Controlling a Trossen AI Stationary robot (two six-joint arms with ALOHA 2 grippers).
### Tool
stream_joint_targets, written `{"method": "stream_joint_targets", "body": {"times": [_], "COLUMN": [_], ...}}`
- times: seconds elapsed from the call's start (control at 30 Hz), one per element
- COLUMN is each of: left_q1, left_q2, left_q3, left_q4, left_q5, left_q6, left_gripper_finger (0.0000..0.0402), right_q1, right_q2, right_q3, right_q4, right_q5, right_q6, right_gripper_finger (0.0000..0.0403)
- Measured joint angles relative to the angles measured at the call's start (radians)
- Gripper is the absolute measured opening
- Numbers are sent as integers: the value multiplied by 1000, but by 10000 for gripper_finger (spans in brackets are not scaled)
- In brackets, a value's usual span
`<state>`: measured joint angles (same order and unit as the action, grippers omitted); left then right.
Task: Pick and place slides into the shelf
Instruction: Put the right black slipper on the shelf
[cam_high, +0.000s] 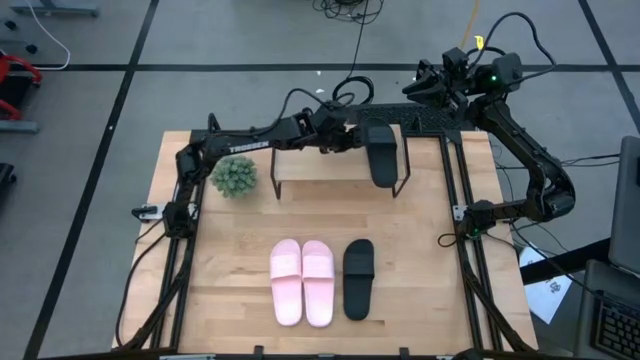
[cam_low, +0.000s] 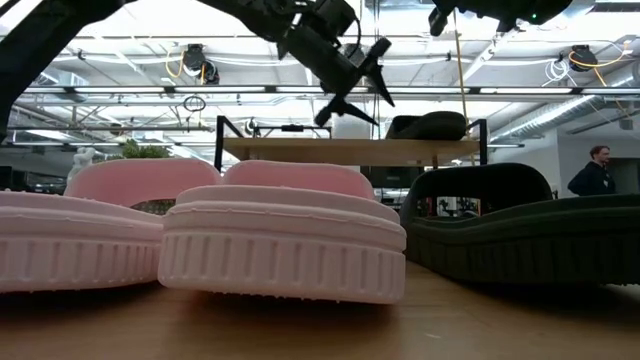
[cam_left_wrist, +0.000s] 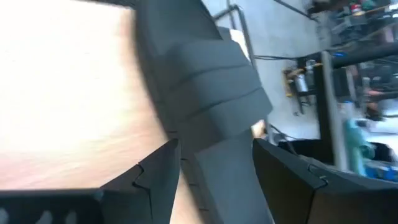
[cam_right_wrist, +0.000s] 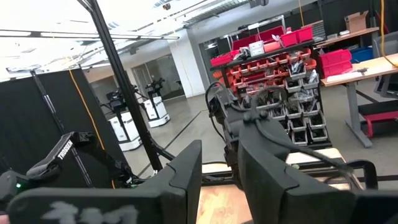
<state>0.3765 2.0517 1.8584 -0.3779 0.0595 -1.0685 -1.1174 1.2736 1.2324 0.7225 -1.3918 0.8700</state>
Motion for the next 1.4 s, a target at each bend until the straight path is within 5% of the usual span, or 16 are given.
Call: {"method": "stream_joint_targets", "body": {"times": [0.43,1.03,1.4], "left_q1": [23,24,30], "left_q2": [-8,39,69], "left_q3": [0,0,0], "left_q4": [-35,42,66], "left_q5": [-60,-35,-5], "left_q6": [39,64,35], "left_gripper_finger": [199,11,3], "right_q1": [0,0,0], "right_q2": [0,0,0], "right_q3": [0,0,0], "right_q4": [2,6,6], "right_q5": [0,2,3], "right_q6": [0,0,0], "right_gripper_finger": [93,93,93]}}
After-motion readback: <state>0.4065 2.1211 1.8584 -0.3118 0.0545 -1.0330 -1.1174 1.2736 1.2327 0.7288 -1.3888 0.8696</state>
